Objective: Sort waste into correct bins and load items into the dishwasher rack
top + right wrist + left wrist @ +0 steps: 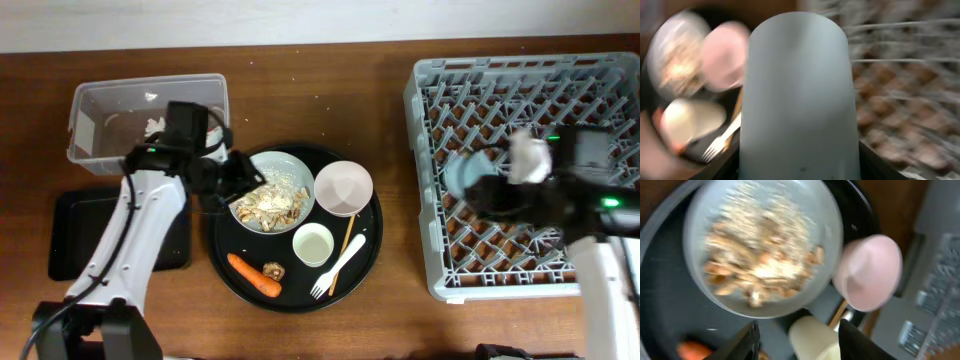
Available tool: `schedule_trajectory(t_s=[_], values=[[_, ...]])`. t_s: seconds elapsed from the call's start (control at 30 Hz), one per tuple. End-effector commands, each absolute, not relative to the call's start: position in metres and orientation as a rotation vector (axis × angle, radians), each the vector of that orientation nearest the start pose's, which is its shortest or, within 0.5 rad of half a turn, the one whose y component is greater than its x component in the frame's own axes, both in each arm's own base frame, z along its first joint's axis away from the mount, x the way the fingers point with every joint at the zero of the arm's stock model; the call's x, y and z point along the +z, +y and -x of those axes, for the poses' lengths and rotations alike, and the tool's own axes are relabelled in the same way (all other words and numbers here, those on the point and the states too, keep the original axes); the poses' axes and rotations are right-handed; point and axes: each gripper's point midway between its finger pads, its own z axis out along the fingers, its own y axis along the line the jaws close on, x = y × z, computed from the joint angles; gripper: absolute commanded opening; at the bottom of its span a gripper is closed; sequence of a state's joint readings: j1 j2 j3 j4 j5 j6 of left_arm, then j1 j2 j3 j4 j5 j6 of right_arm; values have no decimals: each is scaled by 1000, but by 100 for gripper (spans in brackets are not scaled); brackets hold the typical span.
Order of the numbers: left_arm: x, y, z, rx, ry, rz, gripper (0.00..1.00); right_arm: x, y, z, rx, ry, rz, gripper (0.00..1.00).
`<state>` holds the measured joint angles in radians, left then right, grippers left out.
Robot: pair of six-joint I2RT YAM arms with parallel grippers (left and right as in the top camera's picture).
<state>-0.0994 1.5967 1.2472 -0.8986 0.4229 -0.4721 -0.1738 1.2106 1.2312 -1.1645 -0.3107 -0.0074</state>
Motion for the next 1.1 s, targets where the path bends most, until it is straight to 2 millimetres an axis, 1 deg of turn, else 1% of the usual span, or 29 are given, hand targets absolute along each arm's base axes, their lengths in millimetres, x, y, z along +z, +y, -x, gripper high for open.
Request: schedule_trajectory(t_s=[0.0, 0.07, 0.13, 0.17, 0.27, 0.3, 0.37, 0.4, 0.43, 0.47, 0.53, 0.57, 0.6, 0.63, 0.67, 0.7, 0.73, 0.8, 0.83, 0.87, 0.9, 0.93, 1.0, 1.07], values=[[131, -79, -344, -597, 2823, 421, 50, 225, -88, -259, 159, 2582, -590, 51], [131, -79, -343, -597, 2824, 416, 50, 214, -131, -237, 35, 2566, -879, 51], [131, -79, -341, -596, 2835, 419, 50, 202, -162, -220, -54, 2550, -1095, 51], [130, -79, -340, -594, 2840, 416, 50, 195, -171, -216, -66, 2551, -1167, 51], [130, -78, -338, -593, 2849, 419, 50, 171, -181, -215, -48, 2620, -1245, 51], [130, -78, -338, -593, 2849, 419, 50, 159, -186, -214, -64, 2663, -1271, 51], [130, -78, -338, -593, 2849, 419, 50, 148, -187, -218, -41, 2689, -1288, 52], [130, -78, -338, -593, 2849, 420, 50, 141, -187, -224, 2, 2697, -1288, 70], [130, -78, -338, -593, 2849, 419, 53, 137, -183, -233, 73, 2687, -1277, 99], [130, -79, -337, -594, 2850, 417, 56, 135, -176, -246, 194, 2664, -1255, 99], [129, -79, -335, -593, 2858, 420, 57, 138, -171, -252, 245, 2642, -1238, 99], [129, -79, -334, -591, 2865, 405, 57, 145, -165, -255, 297, 2622, -1211, 99], [128, -81, -331, -591, 2876, 398, 57, 155, -156, -261, 362, 2600, -1138, 99], [127, -86, -327, -596, 2895, 381, 57, 167, -145, -266, 435, 2568, -1065, 99], [127, -94, -322, -605, 2914, 319, 57, 177, -136, -267, 472, 2551, -1011, 99], [126, -105, -314, -606, 2945, 255, 57, 193, -119, -268, 489, 2544, -891, 99], [125, -118, -306, -606, 2971, 180, 57, 204, -102, -268, 479, 2551, -792, 99], [123, -143, -289, -588, 3017, 51, 57, 218, -71, -268, 466, 2575, -586, 99], [122, -148, -283, -553, 3033, 6, 57, 223, -53, -268, 472, 2588, -478, 99], [118, -155, -274, -478, 3051, -71, 57, 225, -31, -269, 491, 2613, -374, 99], [112, -161, -266, -382, 3061, -153, 57, 221, -15, -268, 490, 2654, -294, 99], [108, -164, -262, -352, 3067, -187, 57, 219, -10, -268, 480, 2671, -265, 99], [99, -167, -257, -298, 3087, -228, 57, 218, 9, -268, 493, 2697, -174, 100], [84, -171, -253, -276, 3129, -252, 57, 217, 18, -267, 504, 2705, -127, 100]])
